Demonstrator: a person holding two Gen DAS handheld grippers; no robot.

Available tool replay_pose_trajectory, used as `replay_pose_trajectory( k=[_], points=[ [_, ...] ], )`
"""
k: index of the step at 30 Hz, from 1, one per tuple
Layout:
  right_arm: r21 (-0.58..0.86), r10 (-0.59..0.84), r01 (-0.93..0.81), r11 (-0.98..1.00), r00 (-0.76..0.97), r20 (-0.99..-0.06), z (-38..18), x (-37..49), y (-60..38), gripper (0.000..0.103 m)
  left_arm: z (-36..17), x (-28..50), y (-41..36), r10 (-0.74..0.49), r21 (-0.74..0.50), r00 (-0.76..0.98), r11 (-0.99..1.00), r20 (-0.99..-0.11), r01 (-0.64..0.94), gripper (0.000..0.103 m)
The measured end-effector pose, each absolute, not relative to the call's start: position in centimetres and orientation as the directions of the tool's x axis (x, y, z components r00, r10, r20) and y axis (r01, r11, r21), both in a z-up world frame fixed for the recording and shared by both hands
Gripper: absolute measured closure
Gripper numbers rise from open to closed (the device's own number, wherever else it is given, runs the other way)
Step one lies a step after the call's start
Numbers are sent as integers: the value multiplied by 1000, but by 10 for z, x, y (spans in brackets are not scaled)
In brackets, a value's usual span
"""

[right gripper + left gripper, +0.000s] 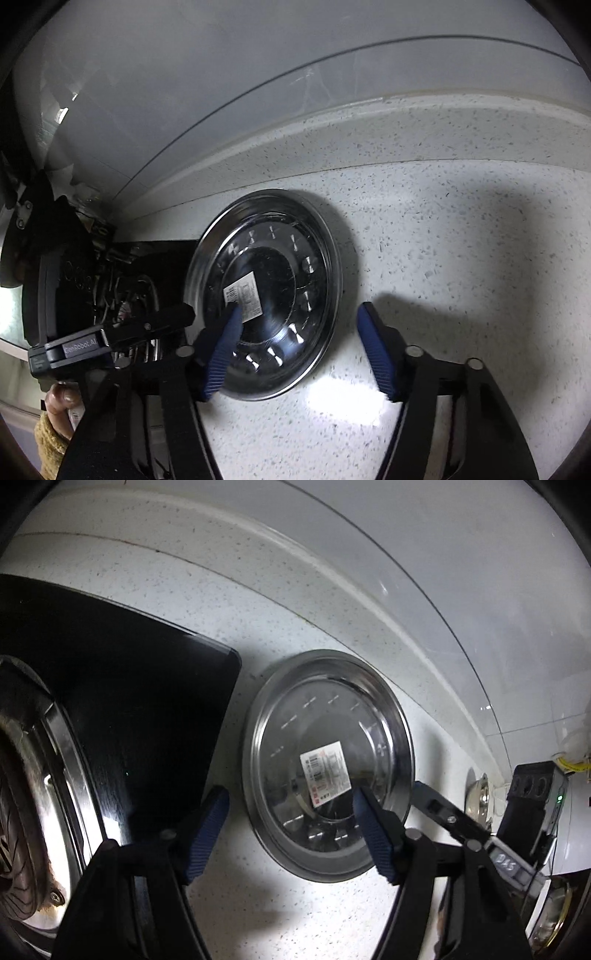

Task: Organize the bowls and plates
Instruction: 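Move both tools to the small labeled plate and close on its rim, then lift the small plate, lower it onto the plate stack, open both tools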

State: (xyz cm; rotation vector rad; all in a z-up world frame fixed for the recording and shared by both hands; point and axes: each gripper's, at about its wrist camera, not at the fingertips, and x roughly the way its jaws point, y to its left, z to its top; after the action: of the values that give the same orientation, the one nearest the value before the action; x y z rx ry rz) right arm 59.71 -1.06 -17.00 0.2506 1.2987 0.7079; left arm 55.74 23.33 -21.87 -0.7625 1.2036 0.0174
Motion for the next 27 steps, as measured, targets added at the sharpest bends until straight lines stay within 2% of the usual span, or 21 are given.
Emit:
replay_pose_trajectory(
  k=[3,5,6,8,10,17,27],
  points=[
    [536,596,-338,773,100,-797,-175,599,-7,69,-219,563,237,-381,-527,388,748,-839,-405,40],
    [526,586,-336,781,104,-803,-178,600,-7,77,-222,566,240,-397,-538,381,737,-835,-409,58],
    [523,583,-336,784,107,-805,-179,599,-7,80,-222,565,243,-390,-532,380,738,-839,-415,61],
    [522,582,-328,787,115,-805,-180,600,-11,85,-224,565,249,-369,-512,374,744,-851,-430,81],
    [516,576,-325,792,120,-808,-181,600,-16,91,-228,561,258,-367,-515,378,729,-850,-451,92],
    [505,575,-333,796,159,-803,-159,591,-20,93,-216,546,255,-363,-516,388,735,-847,-440,94],
    [512,621,-397,762,223,-751,-69,536,-48,93,-131,485,241,-394,-561,448,755,-802,-340,93]
  ],
)
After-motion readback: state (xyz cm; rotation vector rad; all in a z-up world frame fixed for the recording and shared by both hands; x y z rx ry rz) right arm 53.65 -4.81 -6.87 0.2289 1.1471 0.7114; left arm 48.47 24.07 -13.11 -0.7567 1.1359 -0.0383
